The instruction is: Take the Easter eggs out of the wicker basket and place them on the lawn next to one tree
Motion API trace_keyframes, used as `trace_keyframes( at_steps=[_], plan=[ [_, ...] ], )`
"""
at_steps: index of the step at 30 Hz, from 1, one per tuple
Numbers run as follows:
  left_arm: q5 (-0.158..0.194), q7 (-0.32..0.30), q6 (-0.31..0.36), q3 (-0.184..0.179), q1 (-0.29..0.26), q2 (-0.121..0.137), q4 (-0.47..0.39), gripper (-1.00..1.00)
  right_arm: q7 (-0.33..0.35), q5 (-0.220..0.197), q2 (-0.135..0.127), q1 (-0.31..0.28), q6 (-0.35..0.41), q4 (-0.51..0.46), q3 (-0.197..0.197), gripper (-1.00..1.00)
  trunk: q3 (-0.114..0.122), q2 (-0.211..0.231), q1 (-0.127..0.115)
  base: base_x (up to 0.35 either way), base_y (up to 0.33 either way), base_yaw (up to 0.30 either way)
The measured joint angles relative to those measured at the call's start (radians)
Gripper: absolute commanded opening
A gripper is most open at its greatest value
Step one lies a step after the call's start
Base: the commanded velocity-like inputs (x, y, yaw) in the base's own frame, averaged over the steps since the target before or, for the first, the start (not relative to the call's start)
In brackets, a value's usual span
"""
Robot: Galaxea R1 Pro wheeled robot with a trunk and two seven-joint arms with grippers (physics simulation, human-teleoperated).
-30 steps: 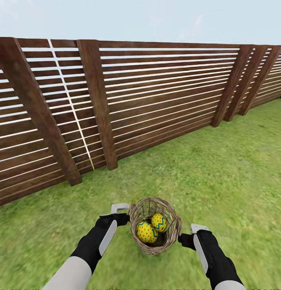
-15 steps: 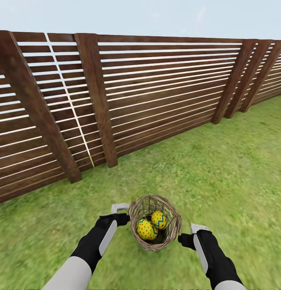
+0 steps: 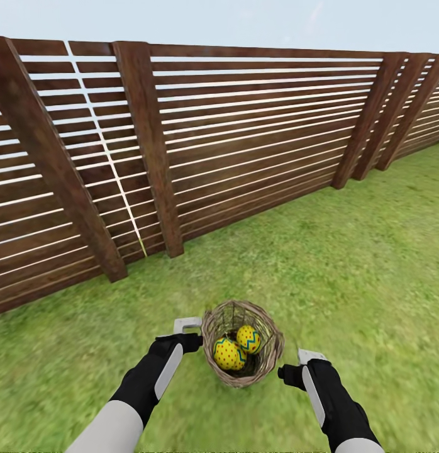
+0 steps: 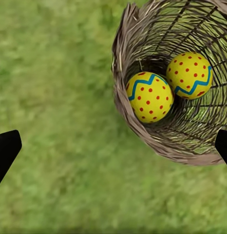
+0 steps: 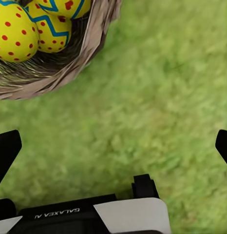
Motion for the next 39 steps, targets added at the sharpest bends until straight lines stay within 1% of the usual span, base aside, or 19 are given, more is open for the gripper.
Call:
trace_keyframes(
  at_steps=[9,15,22,35,39],
  plan=[
    [0.0,0.0,0.0,0.0,0.0,0.0,0.0,1.0,0.0,0.001,0.0,0.0,0.0,0.0,0.002,1.0,-0.014,0.0,0.0,0.004,0.0,0.0],
    [0.0,0.0,0.0,0.0,0.0,0.0,0.0,1.0,0.0,0.001,0.0,0.0,0.0,0.0,0.003,1.0,-0.015,0.0,-0.001,0.19,0.0,0.0],
    [0.0,0.0,0.0,0.0,0.0,0.0,0.0,1.0,-0.001,0.001,0.0,0.0,0.0,0.0,0.003,1.0,-0.015,0.0,0.0,0.051,0.0,0.0],
    [0.0,0.0,0.0,0.0,0.0,0.0,0.0,1.0,0.0,0.001,0.0,0.0,0.0,0.0,0.003,1.0,-0.015,0.0,-0.001,0.258,-0.059,0.0],
    [0.0,0.0,0.0,0.0,0.0,0.0,0.0,1.0,-0.001,0.001,0.0,0.0,0.0,0.0,0.003,1.0,-0.015,0.0,0.0,0.096,-0.028,0.0]
  ],
)
